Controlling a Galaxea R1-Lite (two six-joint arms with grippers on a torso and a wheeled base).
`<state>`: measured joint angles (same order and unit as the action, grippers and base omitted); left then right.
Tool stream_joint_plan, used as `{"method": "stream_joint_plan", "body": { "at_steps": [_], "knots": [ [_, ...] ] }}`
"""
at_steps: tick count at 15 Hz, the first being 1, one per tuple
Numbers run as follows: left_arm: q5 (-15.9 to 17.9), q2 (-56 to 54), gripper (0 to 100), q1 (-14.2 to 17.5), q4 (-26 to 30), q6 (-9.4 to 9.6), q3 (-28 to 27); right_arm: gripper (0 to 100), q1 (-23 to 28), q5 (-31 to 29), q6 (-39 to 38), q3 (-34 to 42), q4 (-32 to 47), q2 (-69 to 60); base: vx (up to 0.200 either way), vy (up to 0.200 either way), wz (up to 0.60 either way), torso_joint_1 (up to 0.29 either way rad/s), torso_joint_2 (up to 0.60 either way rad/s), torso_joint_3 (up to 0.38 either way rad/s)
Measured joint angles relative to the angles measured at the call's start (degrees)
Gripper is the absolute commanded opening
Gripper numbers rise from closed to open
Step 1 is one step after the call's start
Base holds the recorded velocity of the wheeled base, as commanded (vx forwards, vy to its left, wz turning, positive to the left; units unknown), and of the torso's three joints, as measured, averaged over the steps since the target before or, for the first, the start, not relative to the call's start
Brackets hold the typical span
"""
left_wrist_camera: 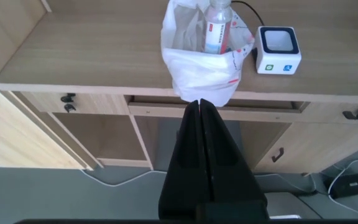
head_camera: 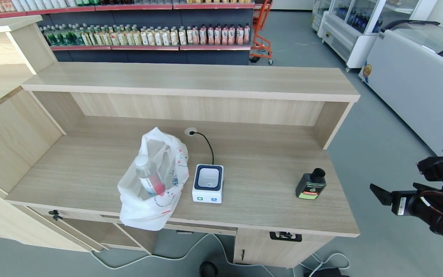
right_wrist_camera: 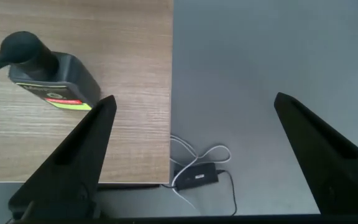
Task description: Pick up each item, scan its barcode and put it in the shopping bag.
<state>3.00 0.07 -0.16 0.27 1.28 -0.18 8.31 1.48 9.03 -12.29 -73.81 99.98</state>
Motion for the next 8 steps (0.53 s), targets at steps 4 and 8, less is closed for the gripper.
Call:
{"method": "stream_joint_plan", "body": {
  "at_steps": [4,8],
  "knots": [
    [0.0,0.0,0,-0.1,0.0,-0.05,0.0,100,-0.5,3.9,7.1,-0.3,0.0,2.7,0.000,0.000,0.00,0.000,0.00,0.000],
    [0.0,0.0,0,0.0,0.0,-0.06,0.0,100,-2.9,7.2,13.0,-0.9,-0.1,7.1,0.000,0.000,0.00,0.000,0.00,0.000]
  ]
}}
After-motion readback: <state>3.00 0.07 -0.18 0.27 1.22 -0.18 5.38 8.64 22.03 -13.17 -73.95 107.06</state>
